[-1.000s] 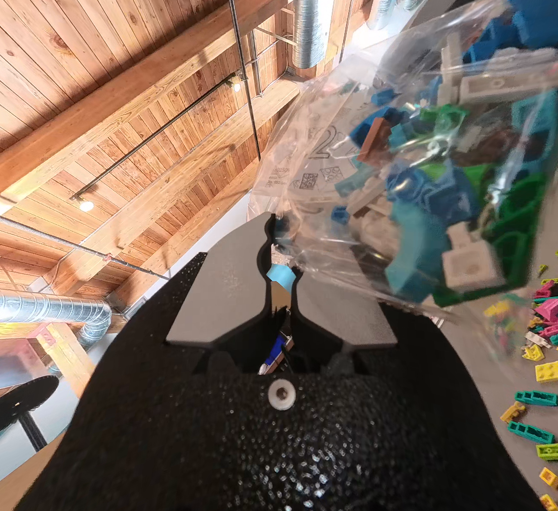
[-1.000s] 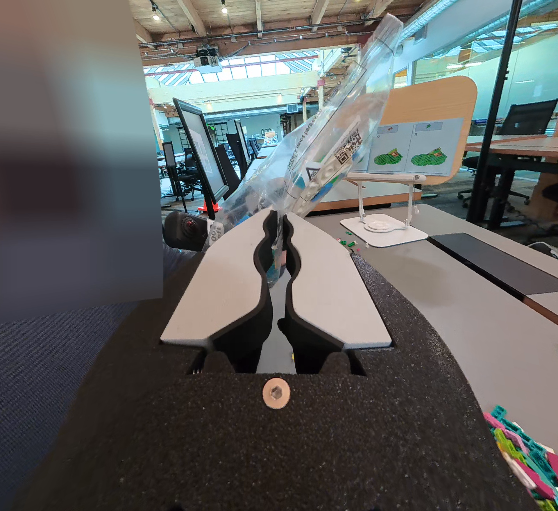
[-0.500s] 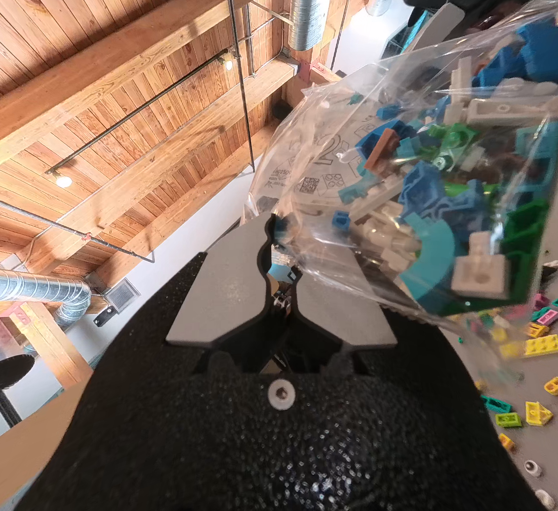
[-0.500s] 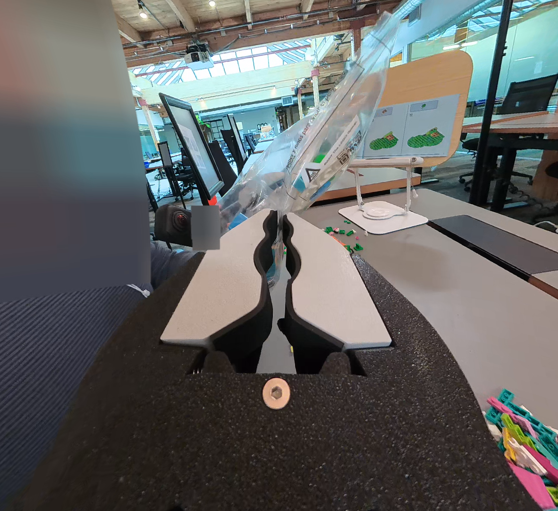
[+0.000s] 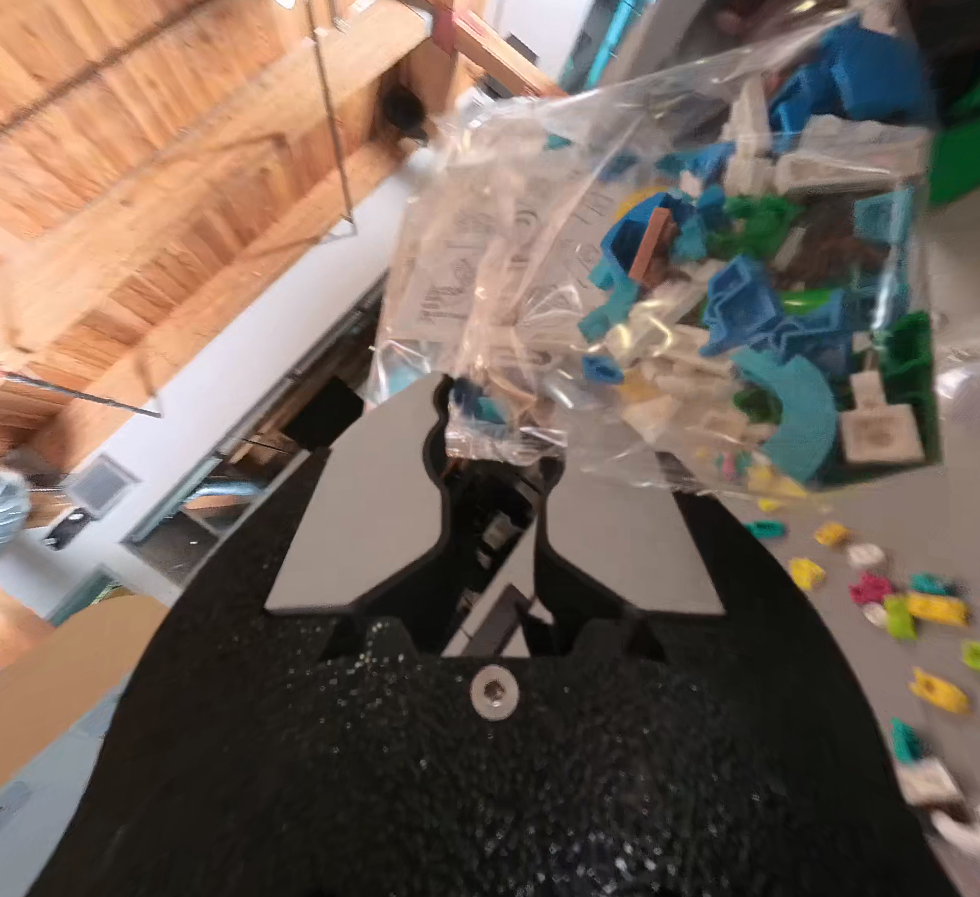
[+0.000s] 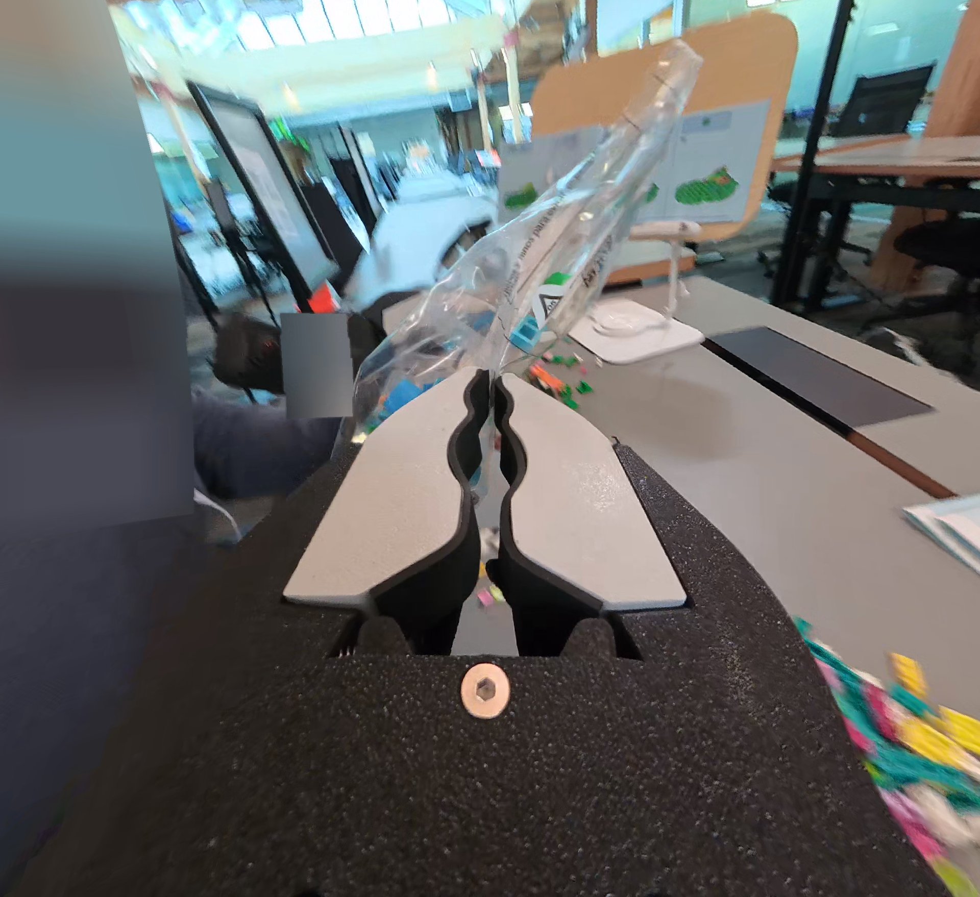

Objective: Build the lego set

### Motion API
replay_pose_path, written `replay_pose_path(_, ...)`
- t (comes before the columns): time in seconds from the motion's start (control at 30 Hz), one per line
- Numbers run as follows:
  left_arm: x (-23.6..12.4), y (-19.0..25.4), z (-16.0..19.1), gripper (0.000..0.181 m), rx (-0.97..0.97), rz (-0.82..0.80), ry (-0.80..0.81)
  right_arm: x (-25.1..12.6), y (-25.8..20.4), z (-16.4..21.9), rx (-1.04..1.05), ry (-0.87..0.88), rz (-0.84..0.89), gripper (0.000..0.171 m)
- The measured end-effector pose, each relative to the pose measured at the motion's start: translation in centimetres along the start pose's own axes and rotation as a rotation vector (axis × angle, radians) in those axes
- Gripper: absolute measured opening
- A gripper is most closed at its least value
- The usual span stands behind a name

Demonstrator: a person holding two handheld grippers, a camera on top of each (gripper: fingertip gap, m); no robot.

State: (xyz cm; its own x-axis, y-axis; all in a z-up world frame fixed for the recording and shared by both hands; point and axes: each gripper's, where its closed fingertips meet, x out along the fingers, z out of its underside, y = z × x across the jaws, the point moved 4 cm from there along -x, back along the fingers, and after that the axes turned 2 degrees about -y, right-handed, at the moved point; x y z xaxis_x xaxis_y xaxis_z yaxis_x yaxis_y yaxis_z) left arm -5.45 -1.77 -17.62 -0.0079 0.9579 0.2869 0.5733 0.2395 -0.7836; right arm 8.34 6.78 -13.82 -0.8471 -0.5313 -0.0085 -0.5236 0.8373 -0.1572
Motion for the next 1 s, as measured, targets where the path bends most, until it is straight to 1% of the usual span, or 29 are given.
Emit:
replay_pose_path(0.07,-0.3,1.2,0.8,0.049,0.02,0.088,-0.046,-0.1,0.2,-0.1,-0.053,-0.076,0.021,0.0)
replay_pose_path(0.13,-1.1,2.3,1.6,0.057,0.062,0.179,-0.097,-0.4,0.4,-0.1,-0.11,-0.146,0.044,0.0)
replay_pose_path(0.27,-3.0,3.0,3.6,0.061,0.129,0.284,-0.195,-1.8,0.8,-0.5,-0.184,-0.236,0.068,0.0)
replay_pose_path(0.33,-3.4,2.5,3.9,0.062,0.096,0.314,-0.221,-2.5,1.1,-0.3,-0.227,-0.287,0.099,0.0)
replay_pose_path(0.4,-2.9,1.6,3.3,0.067,0.001,0.338,-0.216,-3.1,1.4,-0.2,-0.24,-0.316,0.12,0.0)
replay_pose_path(0.5,-0.9,-0.4,2.2,0.074,-0.258,0.349,-0.231,-4.1,1.7,-0.9,-0.217,-0.296,0.131,0.0)
replay_pose_path(0.57,0.8,-0.6,2.0,0.089,-0.52,0.423,-0.248,-4.6,1.5,-1.7,-0.196,-0.22,0.104,0.0)
replay_pose_path(0.63,2.4,-0.4,1.7,0.094,-0.82,0.511,-0.207,-5.1,0.9,-2.4,-0.174,-0.121,0.041,0.0)
replay_pose_path(0.67,3.2,-0.1,1.7,0.093,-0.964,0.563,-0.172,-5.3,0.5,-2.7,-0.163,-0.072,0.008,0.0)
replay_pose_path(0.7,4.0,0.1,1.8,0.083,-1.094,0.599,-0.142,-5.5,0.2,-3.0,-0.151,-0.028,-0.024,0.0)
replay_pose_path(0.73,4.7,0.2,2.1,0.068,-1.212,0.626,-0.105,-5.6,-0.1,-3.2,-0.139,0.011,-0.054,0.0)
replay_pose_path(0.77,5.4,0.4,2.2,0.061,-1.329,0.666,-0.065,-5.8,-0.3,-3.3,-0.124,0.041,-0.078,0.0)
replay_pose_path(0.8,6.0,0.5,2.2,0.06,-1.446,0.702,-0.024,-5.9,-0.4,-3.3,-0.11,0.065,-0.098,0.0)
replay_pose_path(0.87,6.8,0.4,1.8,0.057,-1.634,0.787,0.113,-6.0,-0.6,-3.1,-0.084,0.097,-0.125,0.0)
replay_pose_path(0.93,7.4,0.8,1.5,0.05,-1.718,0.859,0.178,-6.1,-0.7,-2.9,-0.064,0.111,-0.135,0.0)
replay_pose_path(0.97,7.6,1.2,1.4,0.043,-1.737,0.896,0.192,-6.1,-0.8,-2.8,-0.059,0.115,-0.134,0.0)
replay_pose_path(1.0,7.7,1.5,1.1,0.032,-1.754,0.935,0.223,-6.2,-0.8,-2.6,-0.057,0.118,-0.129,0.0)
